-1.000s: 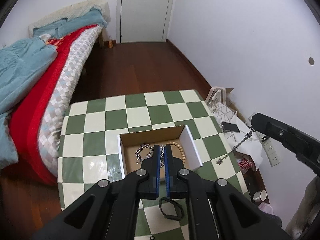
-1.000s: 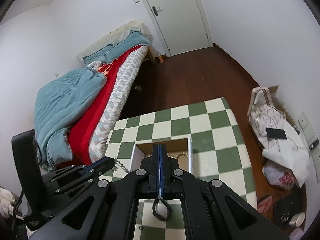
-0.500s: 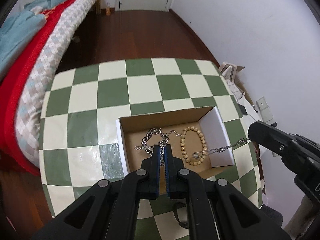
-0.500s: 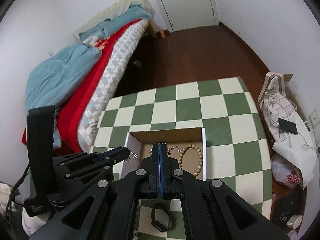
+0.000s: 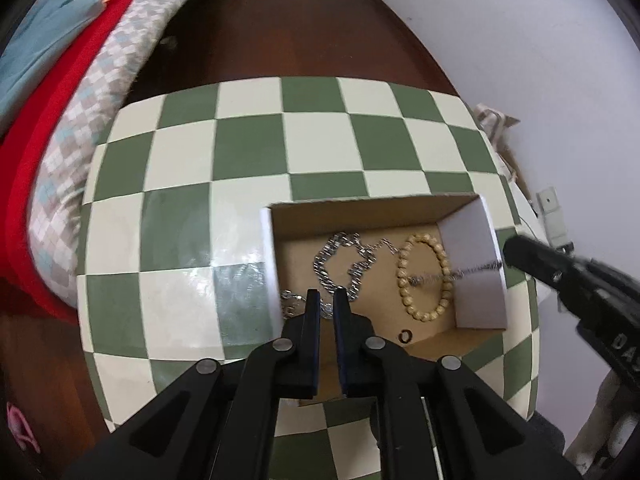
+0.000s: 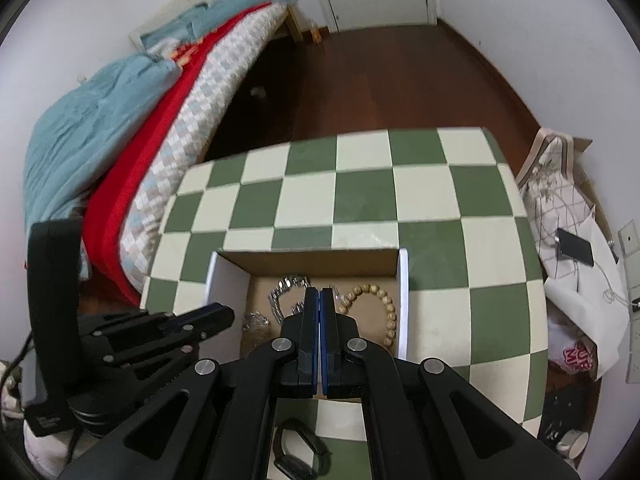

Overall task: Organize jewelry
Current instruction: 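Carry both silver chains into the white box and open both grippers, then withdraw both open grippers from the white box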

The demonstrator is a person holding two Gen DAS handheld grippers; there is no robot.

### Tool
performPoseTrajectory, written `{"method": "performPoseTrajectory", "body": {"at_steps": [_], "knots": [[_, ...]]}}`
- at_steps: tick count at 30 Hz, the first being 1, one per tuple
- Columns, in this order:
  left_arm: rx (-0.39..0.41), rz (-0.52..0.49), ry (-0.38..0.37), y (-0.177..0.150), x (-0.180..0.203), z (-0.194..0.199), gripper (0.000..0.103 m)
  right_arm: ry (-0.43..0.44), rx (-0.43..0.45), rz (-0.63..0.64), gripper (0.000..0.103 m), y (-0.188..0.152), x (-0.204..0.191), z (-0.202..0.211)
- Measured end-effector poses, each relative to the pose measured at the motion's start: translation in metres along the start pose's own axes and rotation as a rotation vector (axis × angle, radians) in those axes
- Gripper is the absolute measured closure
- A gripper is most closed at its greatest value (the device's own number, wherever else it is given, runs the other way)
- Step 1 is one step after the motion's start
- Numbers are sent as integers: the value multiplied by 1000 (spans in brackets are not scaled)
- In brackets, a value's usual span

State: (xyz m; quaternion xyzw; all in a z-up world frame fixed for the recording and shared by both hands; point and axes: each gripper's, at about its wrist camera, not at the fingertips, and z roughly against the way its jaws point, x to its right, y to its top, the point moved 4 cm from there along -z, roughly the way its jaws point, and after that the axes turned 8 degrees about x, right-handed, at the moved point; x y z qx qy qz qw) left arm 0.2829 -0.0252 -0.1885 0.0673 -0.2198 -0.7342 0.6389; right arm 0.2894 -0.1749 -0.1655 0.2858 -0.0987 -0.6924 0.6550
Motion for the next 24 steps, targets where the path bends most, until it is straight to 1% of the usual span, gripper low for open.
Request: {"method": "performPoseTrajectory", "body": {"at_steps": [2, 3, 4, 5, 6, 7, 8, 9, 10, 11, 12, 13, 14, 15, 17, 19, 24], "knots": [[22, 8, 26, 3, -3, 5, 96, -12, -28, -13, 102, -1, 4, -6], [37, 11, 40, 4, -4, 9, 94, -19, -40, -22, 99, -3, 7, -8], [53, 12, 54, 6, -6, 13, 84, -25, -45, -25, 94, -3, 9, -9], [79, 11, 75, 8, -8, 20, 63, -33, -49, -32, 77, -4, 12, -10], [105, 13, 92, 10, -10, 25, 49, -41, -48, -36, 53, -5, 14, -10], [126, 15, 110, 11, -12, 29, 26, -51, -46, -36, 44, -5, 16, -10], [166, 14, 134, 12, -14, 37, 23, -56, -43, -36, 37, -6, 17, -9], [188, 11, 149, 13, -15, 41, 23, -68, -40, -35, 37, -7, 19, -8], [199, 8, 166, 14, -16, 44, 20, -79, -42, -28, 37, -8, 19, -8], [210, 5, 191, 13, -18, 46, 9, -92, -43, -21, 36, -10, 19, -8], [219, -1, 212, 11, -19, 48, 3, -118, -45, -8, 29, -12, 20, -8], [224, -3, 224, 9, -21, 49, 0, -143, -49, 7, 22, -15, 20, -9], [232, -6, 244, 5, -23, 50, 0, -160, -52, 20, 8, -17, 20, -9], [238, -5, 257, 2, -24, 50, 0, -179, -57, 33, 2, -21, 20, -10], [241, 6, 266, -6, -27, 49, 0, -211, -77, 59, 2, -30, 18, -14], [240, 18, 270, -13, -28, 48, 0, -222, -90, 70, 1, -39, 17, -17], [242, 28, 278, -28, -30, 51, 0, -251, -87, 81, 0, -55, 16, -16]]}}
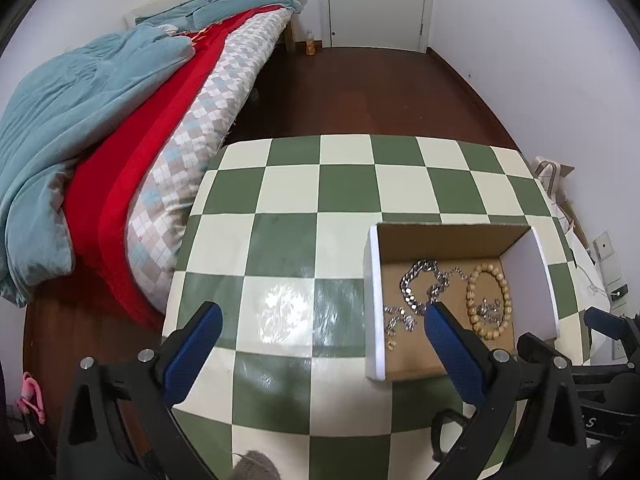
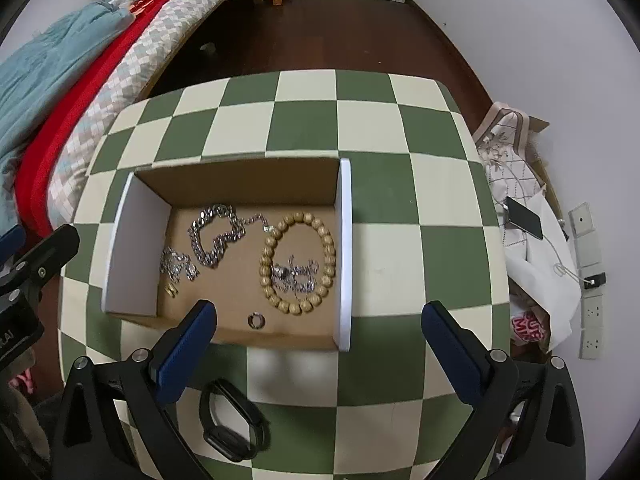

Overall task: Organize jewelry
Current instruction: 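Withdraw both open grippers from the white box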

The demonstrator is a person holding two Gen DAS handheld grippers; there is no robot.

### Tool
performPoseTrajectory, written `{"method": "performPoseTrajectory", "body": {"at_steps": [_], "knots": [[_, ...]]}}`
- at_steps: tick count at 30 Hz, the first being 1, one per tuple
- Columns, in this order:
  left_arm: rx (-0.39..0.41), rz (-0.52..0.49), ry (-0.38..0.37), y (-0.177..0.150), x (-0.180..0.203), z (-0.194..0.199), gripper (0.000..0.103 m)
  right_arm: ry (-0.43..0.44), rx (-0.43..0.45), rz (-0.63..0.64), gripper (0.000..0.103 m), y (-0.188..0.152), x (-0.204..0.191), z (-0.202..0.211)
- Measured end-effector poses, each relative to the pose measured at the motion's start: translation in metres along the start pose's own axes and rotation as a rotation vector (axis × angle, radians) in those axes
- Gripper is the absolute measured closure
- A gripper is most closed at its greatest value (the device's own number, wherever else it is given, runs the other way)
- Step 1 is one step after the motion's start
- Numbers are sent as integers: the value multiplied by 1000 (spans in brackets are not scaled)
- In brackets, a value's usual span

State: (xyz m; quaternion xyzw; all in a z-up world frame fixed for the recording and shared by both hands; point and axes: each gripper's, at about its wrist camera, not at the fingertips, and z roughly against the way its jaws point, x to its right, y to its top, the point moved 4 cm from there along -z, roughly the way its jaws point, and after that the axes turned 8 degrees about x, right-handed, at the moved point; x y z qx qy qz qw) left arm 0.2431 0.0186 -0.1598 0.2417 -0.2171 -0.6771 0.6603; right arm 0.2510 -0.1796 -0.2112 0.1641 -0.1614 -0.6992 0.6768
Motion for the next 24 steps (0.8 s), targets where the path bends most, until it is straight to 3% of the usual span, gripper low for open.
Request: {"method": "performPoseTrajectory", "body": {"at_steps": [10, 24], "knots": [[56, 4, 16, -9, -4, 36, 0, -22, 51, -9, 0, -14, 1, 24], [195, -5, 6, -20, -4, 114, 0, -52, 240, 1, 0, -29, -4, 115]]}}
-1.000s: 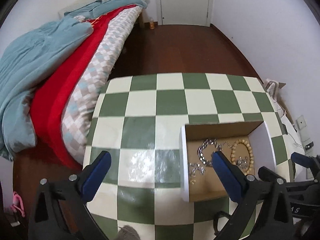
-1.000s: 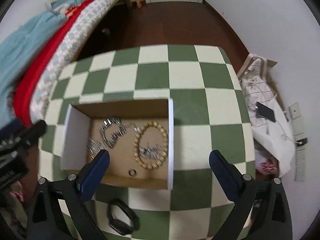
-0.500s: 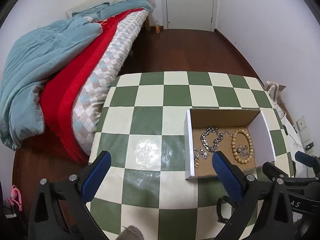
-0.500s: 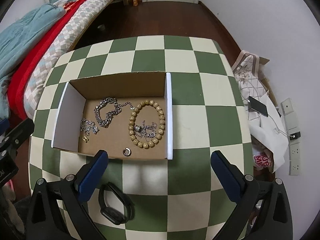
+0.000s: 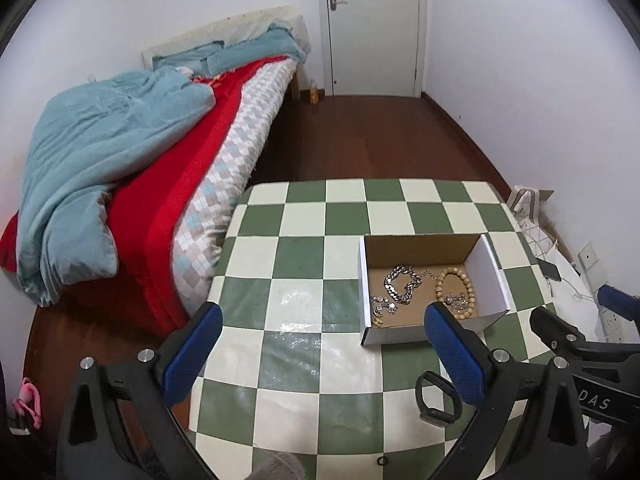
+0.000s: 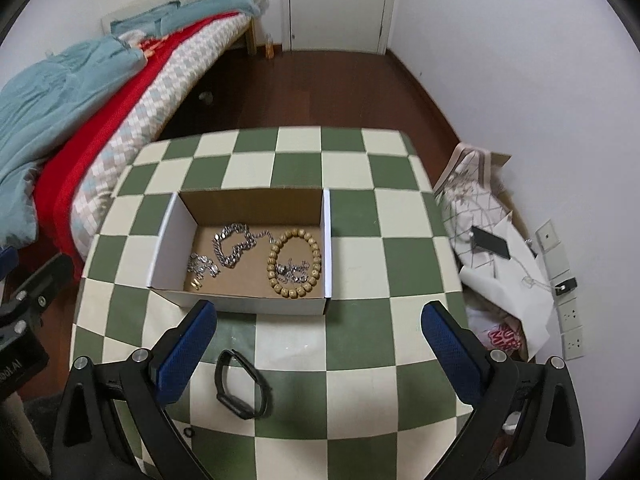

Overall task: Organize jewelry
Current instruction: 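Withdraw both open grippers from the white box, then move the right gripper to the black watch band while the left gripper approaches the small black ring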

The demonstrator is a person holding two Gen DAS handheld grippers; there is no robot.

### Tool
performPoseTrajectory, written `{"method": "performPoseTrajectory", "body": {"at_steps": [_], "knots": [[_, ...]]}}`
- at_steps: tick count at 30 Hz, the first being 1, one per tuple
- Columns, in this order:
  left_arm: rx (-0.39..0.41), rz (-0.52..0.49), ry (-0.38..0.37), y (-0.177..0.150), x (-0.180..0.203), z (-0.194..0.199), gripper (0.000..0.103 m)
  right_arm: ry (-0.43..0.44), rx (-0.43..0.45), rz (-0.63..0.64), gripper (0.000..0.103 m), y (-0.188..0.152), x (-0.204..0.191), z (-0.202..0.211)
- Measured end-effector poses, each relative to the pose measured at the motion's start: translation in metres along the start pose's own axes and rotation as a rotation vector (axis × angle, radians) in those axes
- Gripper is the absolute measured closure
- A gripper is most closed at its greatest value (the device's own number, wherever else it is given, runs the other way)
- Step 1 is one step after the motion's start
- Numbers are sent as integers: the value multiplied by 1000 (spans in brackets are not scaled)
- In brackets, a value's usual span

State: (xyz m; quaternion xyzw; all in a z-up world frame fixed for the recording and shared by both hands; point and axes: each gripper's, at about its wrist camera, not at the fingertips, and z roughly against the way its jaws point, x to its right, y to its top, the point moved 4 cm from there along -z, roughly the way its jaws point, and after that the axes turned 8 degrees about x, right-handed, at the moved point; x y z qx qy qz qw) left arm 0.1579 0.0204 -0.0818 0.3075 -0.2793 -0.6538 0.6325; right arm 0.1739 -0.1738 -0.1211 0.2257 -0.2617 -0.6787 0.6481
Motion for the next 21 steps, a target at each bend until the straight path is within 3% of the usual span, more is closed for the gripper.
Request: {"method": "performPoseTrajectory", "body": {"at_steps": [16, 21], "knots": [[83, 9, 29, -14, -11, 57, 0, 0, 148, -24, 0, -5, 0, 86], [75, -67, 172, -42, -17, 48, 0, 51, 104, -50, 0, -24, 0, 80]]}}
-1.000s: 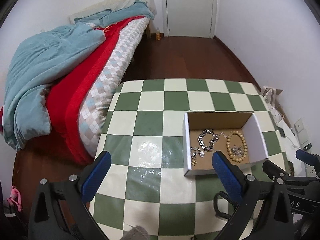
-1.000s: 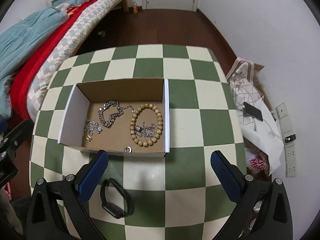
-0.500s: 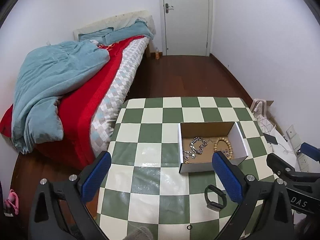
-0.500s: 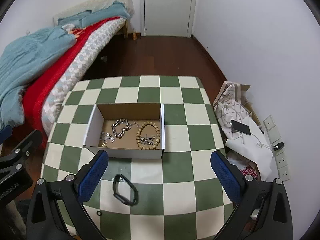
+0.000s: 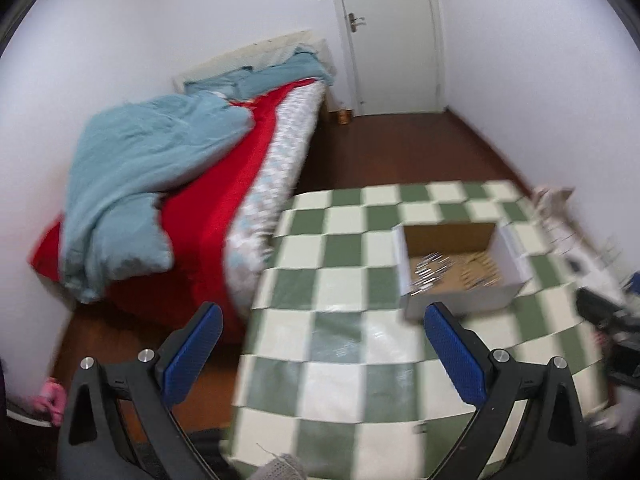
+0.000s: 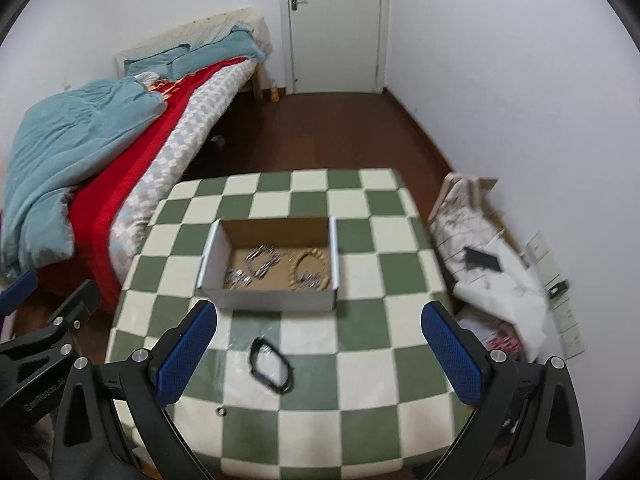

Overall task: Organize jewelry
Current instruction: 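Move the right gripper to the black watch band while the left gripper approaches the small black ring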

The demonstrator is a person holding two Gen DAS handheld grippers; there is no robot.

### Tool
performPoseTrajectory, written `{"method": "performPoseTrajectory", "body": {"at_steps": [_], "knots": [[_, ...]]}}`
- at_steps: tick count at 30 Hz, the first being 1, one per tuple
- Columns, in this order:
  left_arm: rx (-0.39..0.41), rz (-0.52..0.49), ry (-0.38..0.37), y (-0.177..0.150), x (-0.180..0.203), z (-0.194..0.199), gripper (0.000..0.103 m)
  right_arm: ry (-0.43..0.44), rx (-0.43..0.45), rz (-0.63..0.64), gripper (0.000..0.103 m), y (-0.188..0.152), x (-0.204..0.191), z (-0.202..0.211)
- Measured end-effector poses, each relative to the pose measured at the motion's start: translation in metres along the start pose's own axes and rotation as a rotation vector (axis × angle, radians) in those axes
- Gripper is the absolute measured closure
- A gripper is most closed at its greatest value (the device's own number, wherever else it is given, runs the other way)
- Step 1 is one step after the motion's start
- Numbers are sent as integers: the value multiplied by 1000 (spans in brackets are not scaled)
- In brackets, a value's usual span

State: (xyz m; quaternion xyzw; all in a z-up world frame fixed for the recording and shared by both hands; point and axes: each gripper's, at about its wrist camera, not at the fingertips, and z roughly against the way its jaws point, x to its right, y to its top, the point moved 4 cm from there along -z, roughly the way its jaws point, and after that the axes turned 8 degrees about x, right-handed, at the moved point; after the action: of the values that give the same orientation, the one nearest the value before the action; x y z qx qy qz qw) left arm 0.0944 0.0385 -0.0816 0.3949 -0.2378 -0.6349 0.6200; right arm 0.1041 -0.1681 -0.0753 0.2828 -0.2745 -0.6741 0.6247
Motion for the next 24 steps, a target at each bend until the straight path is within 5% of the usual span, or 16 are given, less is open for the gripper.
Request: {"method": "performPoseTrajectory", "body": {"at_steps": [7, 9, 11, 20, 22, 24], "knots": [[-166, -91, 128, -72, -1, -57, 0, 64, -156, -94, 2, -69, 12, -54], [-215, -93, 138, -90, -3, -70, 0, 81, -196, -130, 28, -88, 16, -72], [-244, -94, 139, -103, -2, -78, 0, 93, -234, -165, 44, -103, 20, -92], [-283, -98, 60, -119, 14, -83, 0, 176, -317, -180, 47, -132, -7, -154], [-286, -97, 25, -120, 23, -81, 0, 182, -316, -158, 60, -133, -12, -158], [-290, -101, -13, -123, 33, -77, 0, 195, -321, -127, 93, -134, -19, -159]]}}
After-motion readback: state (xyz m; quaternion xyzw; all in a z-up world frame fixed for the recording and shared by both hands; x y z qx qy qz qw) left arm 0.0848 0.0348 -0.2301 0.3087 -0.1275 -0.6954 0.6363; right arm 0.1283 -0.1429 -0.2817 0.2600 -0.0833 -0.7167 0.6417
